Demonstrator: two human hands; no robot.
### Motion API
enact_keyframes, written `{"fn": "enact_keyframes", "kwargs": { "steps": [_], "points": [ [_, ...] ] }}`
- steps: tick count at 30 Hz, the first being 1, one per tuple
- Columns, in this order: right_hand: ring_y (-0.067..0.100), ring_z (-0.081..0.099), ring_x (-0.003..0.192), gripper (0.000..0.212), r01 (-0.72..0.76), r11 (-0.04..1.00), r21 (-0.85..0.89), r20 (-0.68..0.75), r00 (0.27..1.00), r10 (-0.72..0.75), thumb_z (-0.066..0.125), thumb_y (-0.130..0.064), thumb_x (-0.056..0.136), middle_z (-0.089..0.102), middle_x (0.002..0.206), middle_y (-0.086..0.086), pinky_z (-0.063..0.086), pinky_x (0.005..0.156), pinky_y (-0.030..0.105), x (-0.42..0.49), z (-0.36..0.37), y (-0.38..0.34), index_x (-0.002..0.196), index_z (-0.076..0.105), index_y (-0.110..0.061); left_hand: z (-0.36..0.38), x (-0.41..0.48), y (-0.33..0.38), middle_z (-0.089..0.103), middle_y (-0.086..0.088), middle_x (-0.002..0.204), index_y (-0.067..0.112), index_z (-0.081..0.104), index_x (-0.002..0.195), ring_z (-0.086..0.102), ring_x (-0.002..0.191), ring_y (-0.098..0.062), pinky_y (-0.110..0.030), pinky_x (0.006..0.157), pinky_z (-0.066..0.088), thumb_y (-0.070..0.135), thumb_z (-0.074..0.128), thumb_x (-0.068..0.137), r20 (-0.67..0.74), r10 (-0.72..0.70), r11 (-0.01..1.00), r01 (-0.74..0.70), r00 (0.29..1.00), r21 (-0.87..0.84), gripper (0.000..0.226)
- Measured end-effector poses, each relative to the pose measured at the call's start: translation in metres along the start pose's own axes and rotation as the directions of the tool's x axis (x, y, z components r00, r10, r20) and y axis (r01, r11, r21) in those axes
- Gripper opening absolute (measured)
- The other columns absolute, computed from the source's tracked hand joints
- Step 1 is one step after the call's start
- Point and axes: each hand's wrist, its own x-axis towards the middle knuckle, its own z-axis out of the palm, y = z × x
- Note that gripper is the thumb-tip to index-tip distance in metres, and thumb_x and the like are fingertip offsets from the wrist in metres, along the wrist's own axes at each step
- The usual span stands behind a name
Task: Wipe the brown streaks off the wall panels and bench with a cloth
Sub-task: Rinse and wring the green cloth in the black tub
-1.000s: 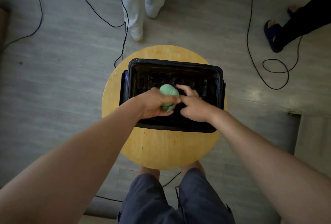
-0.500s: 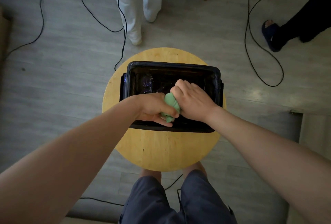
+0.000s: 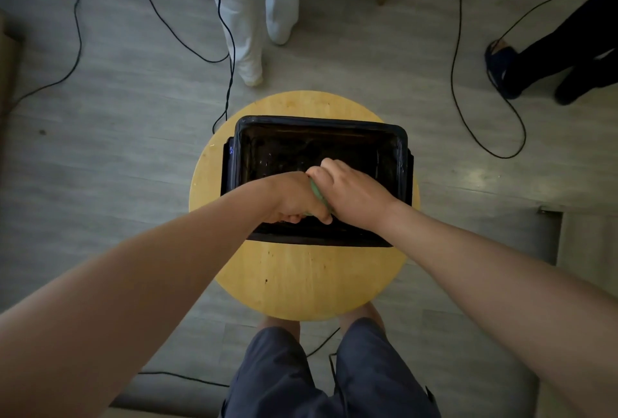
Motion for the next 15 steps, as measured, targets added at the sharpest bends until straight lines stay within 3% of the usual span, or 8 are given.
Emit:
{"fn": "enact_keyframes", "kwargs": {
  "steps": [3,5,7,9,11,15],
  "points": [
    [0.029,0.059,0.105,0.062,-0.044,0.999,0.008,-0.01,0.999,0.044,0.081,-0.017,0.084,0.057,0.118,0.013,0.058,0.074,0.041,-0.001,0.001,-0.004,0.136,0.05,-0.004,-0.001,0.005,0.003,0.056,-0.006,0.072,0.013,0.062,0.091,0.048,0.056,-0.017,-0.028,0.051,0.041,0.024,0.084,0.079,-0.065,-0.029,0.974,0.043,0.997,0.223,0.028],
    [0.029,0.062,0.103,0.041,-0.091,0.996,0.016,-0.023,0.996,0.091,0.071,-0.013,0.091,0.061,0.114,0.012,0.056,0.074,0.039,0.001,-0.002,-0.007,0.127,0.053,-0.006,0.0,0.005,0.009,0.059,-0.004,0.069,0.013,0.061,0.08,0.054,0.058,-0.019,-0.03,0.056,0.043,0.034,0.077,0.083,-0.121,0.031,0.853,0.037,0.992,0.52,0.027],
    [0.031,0.065,0.096,0.021,-0.132,0.991,0.001,0.013,0.991,0.132,0.06,-0.013,0.095,0.064,0.106,0.012,0.051,0.069,0.038,0.005,-0.007,-0.008,0.115,0.055,-0.007,0.002,0.002,0.015,0.058,-0.001,0.067,0.013,0.059,0.073,0.055,0.06,-0.019,-0.029,0.058,0.042,0.032,0.07,0.086,-0.133,0.103,0.742,0.013,0.986,0.67,0.025],
    [0.034,0.067,0.087,0.016,-0.145,0.989,-0.029,0.071,0.987,0.146,0.055,-0.016,0.097,0.067,0.099,0.014,0.051,0.066,0.04,0.01,-0.014,-0.01,0.109,0.057,-0.006,0.004,0.001,0.017,0.058,0.001,0.066,0.014,0.059,0.073,0.054,0.06,-0.018,-0.029,0.057,0.042,0.028,0.063,0.088,-0.128,0.154,0.623,0.005,0.98,0.782,0.022],
    [0.035,0.066,0.079,0.016,-0.141,0.989,-0.031,0.112,0.983,0.144,0.053,-0.017,0.096,0.068,0.093,0.015,0.054,0.065,0.043,0.013,-0.017,-0.009,0.106,0.059,-0.005,0.006,0.002,0.016,0.06,0.001,0.072,0.014,0.06,0.083,0.055,0.062,-0.017,-0.03,0.058,0.045,0.027,0.059,0.089,-0.165,0.213,0.536,0.026,0.963,0.844,0.015],
    [0.03,0.056,0.07,0.021,-0.162,0.987,-0.001,0.13,0.978,0.161,0.057,-0.021,0.095,0.068,0.089,0.013,0.046,0.059,0.037,0.017,-0.022,-0.007,0.109,0.062,-0.006,0.008,0.002,0.008,0.063,-0.004,0.102,0.012,0.056,0.118,0.064,0.086,-0.026,-0.037,0.071,0.053,0.023,0.06,0.094,-0.285,0.325,0.608,0.031,0.902,0.793,0.026]
  ]
}}
